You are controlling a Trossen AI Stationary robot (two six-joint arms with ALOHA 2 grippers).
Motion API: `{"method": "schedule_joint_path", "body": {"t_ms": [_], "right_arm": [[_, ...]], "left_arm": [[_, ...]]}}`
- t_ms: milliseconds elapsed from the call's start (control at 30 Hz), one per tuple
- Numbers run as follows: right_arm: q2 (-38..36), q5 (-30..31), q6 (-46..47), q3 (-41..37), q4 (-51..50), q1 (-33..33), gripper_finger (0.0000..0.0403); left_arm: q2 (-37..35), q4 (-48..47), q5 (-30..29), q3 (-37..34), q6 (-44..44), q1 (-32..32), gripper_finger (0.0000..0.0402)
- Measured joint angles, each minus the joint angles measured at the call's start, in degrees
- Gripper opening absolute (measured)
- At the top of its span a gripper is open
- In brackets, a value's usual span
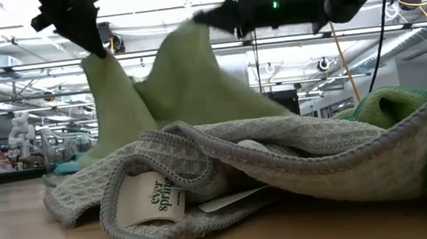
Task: Fold microfiber towels
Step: Fold the left light green microfiber cloth
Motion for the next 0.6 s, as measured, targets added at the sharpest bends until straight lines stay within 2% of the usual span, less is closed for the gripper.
{"method": "schedule_joint_path", "body": {"t_ms": [200, 300, 433, 500, 600], "right_arm": [[-1.37, -0.06, 0.26, -0.27, -13.66, -1.35, 0.0002], [-2.15, 1.89, -2.89, -0.39, -17.95, -1.62, 0.0002], [-2.93, 8.61, -6.85, -0.35, -19.63, -3.78, 0.0002], [-2.86, 7.66, -6.92, -0.37, -19.43, -4.91, 0.0002], [-2.89, 2.33, -6.17, -0.35, -19.7, -5.39, 0.0002]], "left_arm": [[0.0, 5.1, -0.16, -1.43, 7.16, -1.48, 0.0005], [0.07, 4.93, -0.07, -4.16, 4.51, -0.93, 0.0005], [0.09, 4.87, 0.83, -7.84, -0.21, -0.15, 0.0005], [0.09, 5.99, 2.1, -8.67, -0.89, -0.25, 0.0005], [0.07, 9.5, 3.37, -9.68, -0.64, -1.7, 0.0005]]}}
